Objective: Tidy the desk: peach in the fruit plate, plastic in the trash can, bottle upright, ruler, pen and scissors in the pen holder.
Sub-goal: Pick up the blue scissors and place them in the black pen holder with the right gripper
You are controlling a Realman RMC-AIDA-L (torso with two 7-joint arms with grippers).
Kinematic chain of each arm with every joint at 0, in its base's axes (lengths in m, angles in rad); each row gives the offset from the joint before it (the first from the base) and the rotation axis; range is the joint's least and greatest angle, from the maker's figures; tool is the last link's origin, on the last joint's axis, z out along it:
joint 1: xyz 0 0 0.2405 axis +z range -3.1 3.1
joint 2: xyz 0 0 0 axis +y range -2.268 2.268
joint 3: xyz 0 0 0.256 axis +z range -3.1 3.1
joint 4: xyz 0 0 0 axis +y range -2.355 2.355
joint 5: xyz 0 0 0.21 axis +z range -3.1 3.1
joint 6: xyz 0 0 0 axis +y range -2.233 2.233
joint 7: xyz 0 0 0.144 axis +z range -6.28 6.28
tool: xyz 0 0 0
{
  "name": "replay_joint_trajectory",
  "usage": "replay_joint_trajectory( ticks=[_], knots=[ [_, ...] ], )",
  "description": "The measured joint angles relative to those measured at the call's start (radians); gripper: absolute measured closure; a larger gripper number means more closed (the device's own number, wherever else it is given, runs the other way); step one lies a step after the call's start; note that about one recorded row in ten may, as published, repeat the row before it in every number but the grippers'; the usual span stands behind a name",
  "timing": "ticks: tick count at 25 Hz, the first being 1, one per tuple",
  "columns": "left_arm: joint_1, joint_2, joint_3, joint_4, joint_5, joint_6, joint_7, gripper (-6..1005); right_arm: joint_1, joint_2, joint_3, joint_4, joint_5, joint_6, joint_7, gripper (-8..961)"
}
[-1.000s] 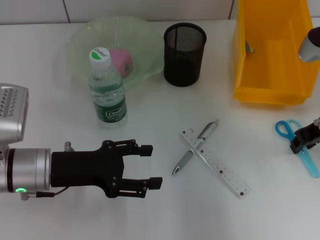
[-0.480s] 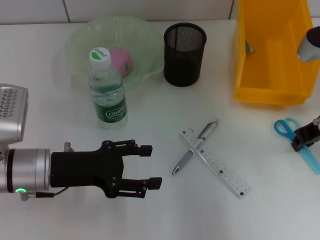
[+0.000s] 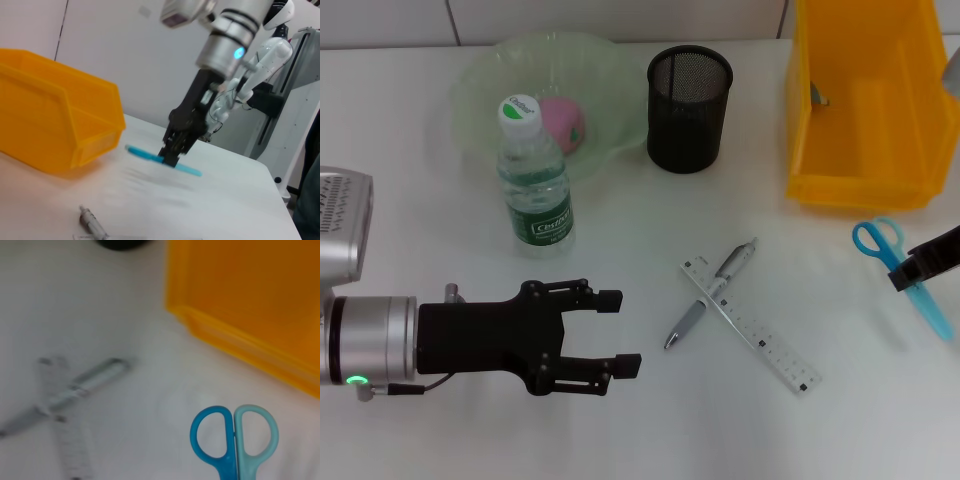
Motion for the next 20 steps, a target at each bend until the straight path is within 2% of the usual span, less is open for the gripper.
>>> replay_joint_trajectory(
  ticks=[1, 2, 3, 5, 7, 9, 11, 12, 13, 16, 17, 18, 20],
  knots=[
    [0.0, 0.001, -0.002, 0.0, 0.0, 0.001, 0.0, 174, 0.0, 0.0, 0.0, 0.0, 0.0, 0.0, 0.0, 734],
    [-0.001, 0.003, -0.004, 0.0, 0.0, 0.002, -0.003, 174, -0.005, -0.001, 0.085, -0.041, 0.087, -0.059, -0.064, 733],
    [-0.001, 0.003, -0.004, 0.0, 0.0, 0.002, -0.003, 174, -0.005, -0.001, 0.085, -0.041, 0.087, -0.059, -0.064, 733],
    [-0.003, 0.003, -0.005, 0.0, 0.0, 0.004, -0.009, 174, -0.005, -0.001, 0.165, -0.056, 0.18, -0.084, -0.137, 732],
    [-0.005, 0.003, -0.004, 0.0, 0.0, 0.005, -0.014, 175, -0.006, -0.001, 0.265, -0.034, 0.357, -0.059, -0.263, 732],
    [-0.006, 0.004, -0.003, 0.0, 0.0, 0.005, -0.016, 175, -0.007, 0.0, 0.292, -0.013, 0.413, -0.036, -0.315, 731],
    [-0.006, 0.003, -0.005, 0.0, 0.0, 0.006, -0.021, 175, -0.007, 0.002, 0.328, 0.062, 0.527, 0.032, -0.434, 730],
    [-0.005, 0.002, -0.005, 0.0, 0.0, 0.006, -0.023, 175, -0.007, 0.001, 0.34, 0.159, 0.645, 0.109, -0.549, 730],
    [-0.005, 0.002, -0.005, 0.0, 0.0, 0.006, -0.023, 175, -0.007, 0.001, 0.34, 0.159, 0.645, 0.109, -0.549, 730],
    [0.0, -0.001, -0.008, 0.0, -0.004, 0.006, -0.025, 175, -0.001, -0.001, 0.341, 0.344, 0.863, 0.25, -0.775, 729],
    [0.001, -0.002, -0.008, 0.0, -0.004, 0.006, -0.026, 175, 0.014, 0.001, 0.336, 0.437, 0.972, 0.323, -0.905, 728],
    [0.002, -0.002, -0.009, 0.0, -0.004, 0.006, -0.028, 175, 0.014, 0.001, 0.336, 0.437, 0.972, 0.323, -0.905, 728],
    [0.003, -0.003, -0.009, 0.0, -0.006, 0.006, -0.029, 175, 0.042, 0.004, 0.329, 0.536, 1.066, 0.387, -1.024, 727]
  ],
)
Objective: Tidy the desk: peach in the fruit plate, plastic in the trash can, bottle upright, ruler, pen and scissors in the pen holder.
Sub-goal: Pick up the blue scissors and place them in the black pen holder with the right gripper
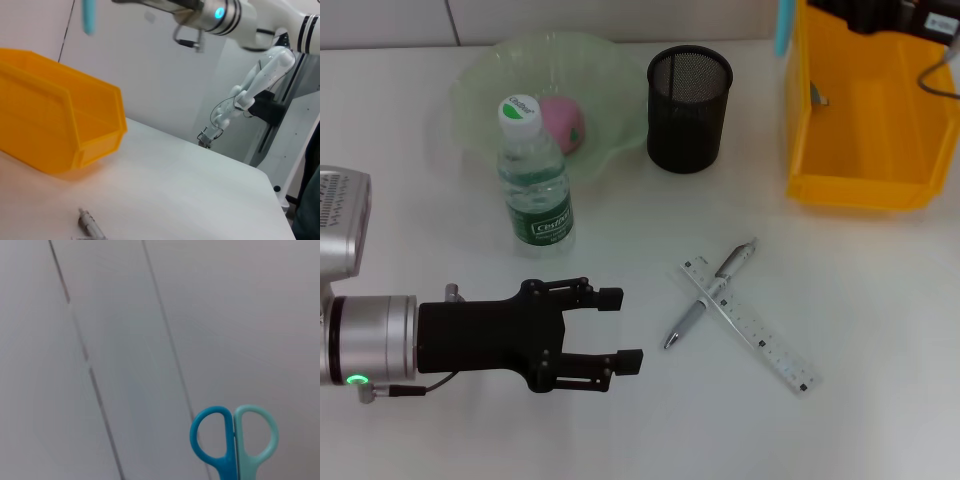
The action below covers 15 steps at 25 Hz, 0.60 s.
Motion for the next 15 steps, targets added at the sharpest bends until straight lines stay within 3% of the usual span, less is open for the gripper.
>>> replay_joint_trajectory(
  ticks=[1, 2, 3, 7, 15],
  knots=[
    [0.0, 0.0, 0.0, 0.0, -0.001, 0.0, 0.0, 175, 0.017, 0.001, -0.002, 0.054, 0.039, 0.026, -0.055, 727],
    [0.001, -0.001, 0.0, 0.0, -0.001, 0.0, 0.0, 175, 0.064, 0.001, -0.003, 0.196, 0.131, 0.073, -0.196, 727],
    [0.001, -0.001, -0.001, 0.0, -0.001, 0.0, 0.0, 175, 0.064, 0.001, -0.003, 0.196, 0.131, 0.073, -0.196, 726],
    [-0.001, -0.002, -0.003, 0.0, -0.003, -0.003, 0.0, 175, 0.183, 0.003, -0.002, 0.508, 0.3, 0.172, -0.533, 725],
    [-0.001, -0.002, -0.003, 0.0, -0.004, -0.005, 0.007, 174, 0.255, 0.01, 0.009, 0.753, 0.439, 0.224, -0.86, 722]
  ],
)
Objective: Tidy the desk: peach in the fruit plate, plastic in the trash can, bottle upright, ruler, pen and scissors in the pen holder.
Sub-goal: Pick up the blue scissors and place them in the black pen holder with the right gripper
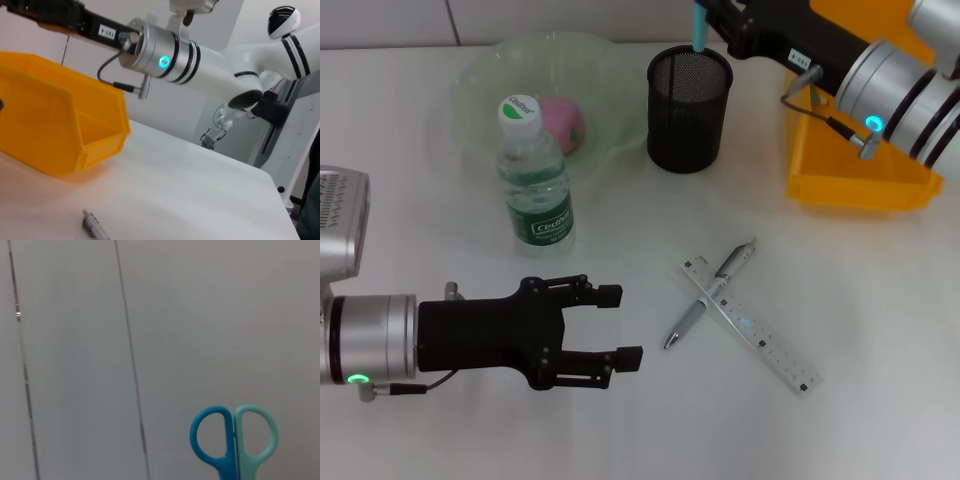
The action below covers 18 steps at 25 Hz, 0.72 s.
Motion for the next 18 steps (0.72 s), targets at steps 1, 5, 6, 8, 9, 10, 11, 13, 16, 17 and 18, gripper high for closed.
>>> replay_joint_trajectory(
  ticks=[1, 5, 6, 8, 9, 10, 11, 13, 16, 17, 18],
  knots=[
    [0.001, 0.0, 0.0, 0.0, 0.0, -0.001, 0.003, 174, 0.0, 0.0, 0.001, 0.019, 0.026, 0.003, -0.04, 722],
    [0.005, 0.0, 0.0, 0.0, 0.0, -0.004, 0.006, 174, 0.0, 0.0, -0.004, 0.057, 0.067, 0.023, -0.106, 721],
    [0.006, -0.001, 0.0, 0.0, 0.0, -0.004, 0.008, 174, 0.001, 0.0, -0.006, 0.062, 0.066, 0.032, -0.108, 720],
    [0.007, -0.002, 0.0, 0.0, 0.001, -0.005, 0.008, 174, 0.009, 0.001, -0.009, 0.07, 0.063, 0.052, -0.109, 720],
    [0.007, -0.002, 0.0, 0.0, 0.001, -0.006, 0.008, 174, 0.014, 0.0, -0.009, 0.074, 0.062, 0.061, -0.109, 719],
    [0.007, -0.002, 0.0, 0.0, 0.001, -0.006, 0.008, 174, 0.018, 0.001, -0.009, 0.08, 0.062, 0.069, -0.11, 719],
    [0.007, -0.002, 0.0, 0.0, 0.002, -0.006, 0.008, 174, 0.021, 0.001, -0.009, 0.085, 0.061, 0.073, -0.11, 719],
    [0.008, -0.001, 0.0, 0.0, 0.002, -0.006, 0.008, 174, 0.025, 0.001, -0.009, 0.09, 0.061, 0.078, -0.111, 718],
    [0.009, -0.002, 0.0, 0.0, 0.001, -0.006, 0.008, 174, 0.026, 0.001, -0.008, 0.093, 0.061, 0.08, -0.111, 717],
    [0.009, -0.002, 0.0, 0.0, 0.001, -0.006, 0.009, 174, 0.025, 0.001, -0.008, 0.094, 0.061, 0.08, -0.111, 679],
    [0.009, -0.002, 0.0, 0.0, 0.001, -0.005, 0.009, 174, 0.025, 0.001, -0.008, 0.094, 0.061, 0.08, -0.111, 642]
  ],
)
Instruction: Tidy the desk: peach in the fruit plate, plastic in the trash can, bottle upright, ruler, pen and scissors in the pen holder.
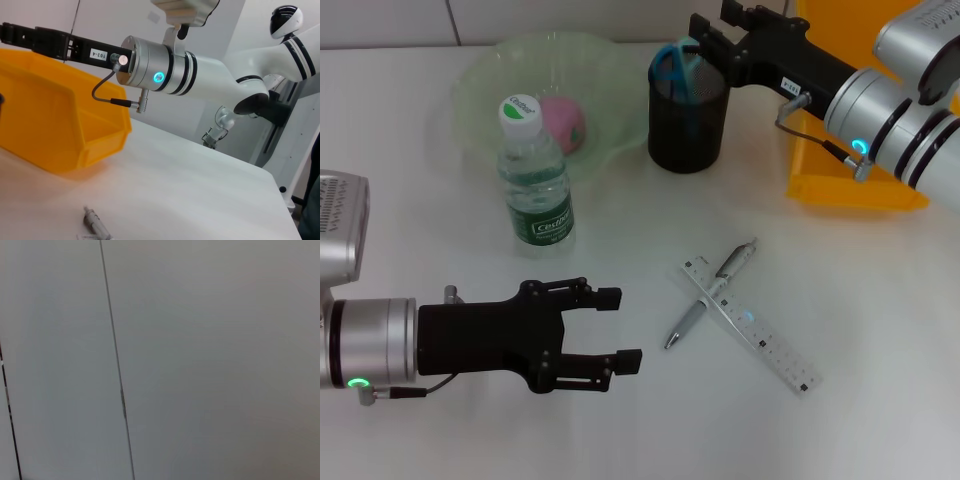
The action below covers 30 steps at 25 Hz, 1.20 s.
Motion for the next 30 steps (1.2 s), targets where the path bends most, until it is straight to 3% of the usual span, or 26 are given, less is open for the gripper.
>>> replay_joint_trajectory(
  ticks=[4, 8, 12, 13, 14, 15, 17, 18, 19, 20, 22, 24, 25, 29, 30],
  knots=[
    [0.0, -0.001, 0.0, 0.0, -0.001, 0.003, 0.0, 175, -0.01, 0.0, 0.0, 0.001, 0.0, -0.014, 0.0, 492],
    [0.0, -0.002, 0.0, 0.0, -0.001, 0.004, 0.0, 175, -0.024, 0.0, 0.0, 0.001, 0.0, -0.055, 0.014, 460],
    [0.001, -0.003, 0.0, -0.002, -0.001, 0.006, 0.0, 175, -0.075, -0.009, -0.001, -0.082, -0.109, -0.146, 0.182, 435],
    [0.002, -0.002, 0.0, -0.002, -0.001, 0.007, 0.0, 175, -0.102, -0.01, -0.002, -0.147, -0.171, -0.164, 0.269, 435],
    [0.002, -0.002, 0.0, -0.002, -0.001, 0.007, 0.0, 175, -0.163, -0.007, -0.005, -0.301, -0.301, -0.203, 0.464, 434],
    [0.005, -0.002, 0.0, 0.0, -0.001, 0.008, -0.001, 175, -0.163, -0.007, -0.005, -0.301, -0.301, -0.203, 0.464, 433],
    [0.005, -0.002, 0.0, 0.0, -0.001, 0.009, -0.003, 175, -0.22, -0.006, -0.027, -0.458, -0.403, -0.247, 0.648, 432],
    [0.005, -0.002, 0.0, 0.0, -0.001, 0.009, -0.003, 175, -0.248, -0.006, -0.054, -0.54, -0.451, -0.271, 0.748, 401],
    [0.004, -0.002, 0.0, 0.0, -0.001, 0.009, -0.005, 174, -0.304, -0.01, -0.123, -0.733, -0.547, -0.312, 0.944, 370],
    [0.004, -0.002, 0.0, 0.0, -0.001, 0.009, -0.005, 174, -0.304, -0.01, -0.123, -0.733, -0.547, -0.312, 0.944, 339],
    [0.003, -0.002, 0.001, -0.001, 0.002, 0.007, -0.006, 174, -0.342, -0.009, -0.175, -0.939, -0.696, -0.361, 1.142, 277],
    [0.002, -0.002, 0.004, -0.003, 0.005, 0.003, -0.007, 175, -0.341, -0.006, -0.21, -1.173, -0.965, -0.49, 1.432, 268],
    [0.001, -0.002, 0.006, -0.003, 0.005, 0.002, -0.008, 175, -0.341, -0.006, -0.21, -1.173, -0.965, -0.49, 1.432, 263],
    [-0.002, -0.002, 0.007, -0.003, 0.005, 0.0, -0.009, 175, -0.251, -0.01, -0.306, -1.364, -1.248, -0.713, 1.81, 249],
    [-0.003, -0.002, 0.007, -0.003, 0.005, -0.001, -0.009, 175, -0.251, -0.01, -0.306, -1.364, -1.248, -0.713, 1.81, 249]
  ],
)
